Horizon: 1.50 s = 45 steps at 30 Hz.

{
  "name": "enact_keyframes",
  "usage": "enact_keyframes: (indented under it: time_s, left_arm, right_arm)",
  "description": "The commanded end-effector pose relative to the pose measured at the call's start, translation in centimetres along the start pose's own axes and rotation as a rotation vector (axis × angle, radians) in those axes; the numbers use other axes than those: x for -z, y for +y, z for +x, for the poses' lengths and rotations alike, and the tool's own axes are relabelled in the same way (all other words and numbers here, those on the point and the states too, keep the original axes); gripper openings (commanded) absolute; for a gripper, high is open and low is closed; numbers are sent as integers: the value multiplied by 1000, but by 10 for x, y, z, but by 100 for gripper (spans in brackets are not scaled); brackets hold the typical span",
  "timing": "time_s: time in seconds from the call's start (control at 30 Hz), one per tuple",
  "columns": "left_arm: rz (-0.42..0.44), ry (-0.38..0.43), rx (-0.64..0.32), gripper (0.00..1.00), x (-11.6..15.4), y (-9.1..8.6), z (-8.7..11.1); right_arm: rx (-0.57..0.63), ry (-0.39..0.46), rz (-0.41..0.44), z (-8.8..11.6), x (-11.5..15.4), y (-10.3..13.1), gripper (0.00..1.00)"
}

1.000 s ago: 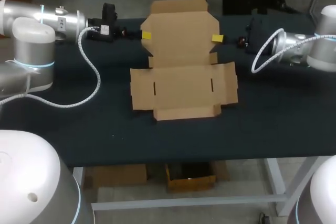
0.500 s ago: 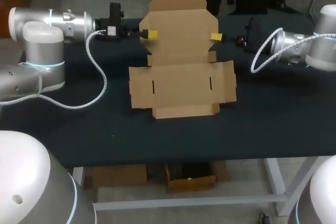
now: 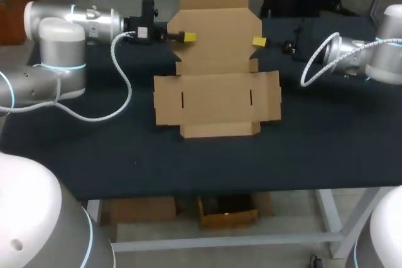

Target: Assemble the packaging by folding the flat box into shape, placing the metal phone stand inside, and closing the box properly

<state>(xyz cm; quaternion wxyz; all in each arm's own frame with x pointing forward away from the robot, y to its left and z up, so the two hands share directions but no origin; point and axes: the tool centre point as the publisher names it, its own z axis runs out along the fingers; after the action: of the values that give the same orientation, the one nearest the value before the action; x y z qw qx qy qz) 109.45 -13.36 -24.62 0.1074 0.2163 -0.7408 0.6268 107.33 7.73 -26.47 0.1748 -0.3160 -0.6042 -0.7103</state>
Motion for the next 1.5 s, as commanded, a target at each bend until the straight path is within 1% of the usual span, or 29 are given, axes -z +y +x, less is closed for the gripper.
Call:
enact_keyframes:
  time_s: [0.03,0.07,0.13,0.17,0.23,0.37,0.47,0.83,1.0,1.13,1.27,1.37,1.5]
  left_arm:
    - [-4,50,-1,74,-3,1,-5]
    - [-5,51,-2,73,-4,1,-5]
    - [-9,52,-3,66,-5,2,-5]
    - [-10,54,-3,65,-5,2,-5]
    - [-10,58,-6,58,-6,1,-4]
    - [-12,58,-14,47,-7,1,-2]
    - [-12,58,-16,43,-8,0,-1]
    - [-13,75,-19,36,-13,2,3]
    - [-14,81,-17,29,-14,3,3]
    - [-14,84,-20,26,-16,3,3]
    - [-12,86,-20,21,-16,3,3]
    - [-8,89,-19,15,-16,3,2]
    - [-7,94,-19,9,-16,3,2]
  right_arm:
    - [4,-1,-3,-1,0,3,0]
    - [4,-2,-4,-1,0,3,0]
    - [6,-6,-6,-1,-1,4,0]
    - [7,-6,-7,-1,-1,5,0]
    - [8,-6,-8,-2,-1,6,0]
    - [8,-5,-7,-2,-3,7,0]
    - [7,-4,-7,-3,-3,7,0]
    - [10,-5,-21,-2,-1,8,0]
    - [10,-2,-21,-2,-1,8,0]
    - [11,-1,-22,-2,-2,9,0]
    - [12,1,-24,-2,-2,9,0]
    - [13,1,-27,-2,-2,9,0]
    - [15,2,-30,-1,-2,9,0]
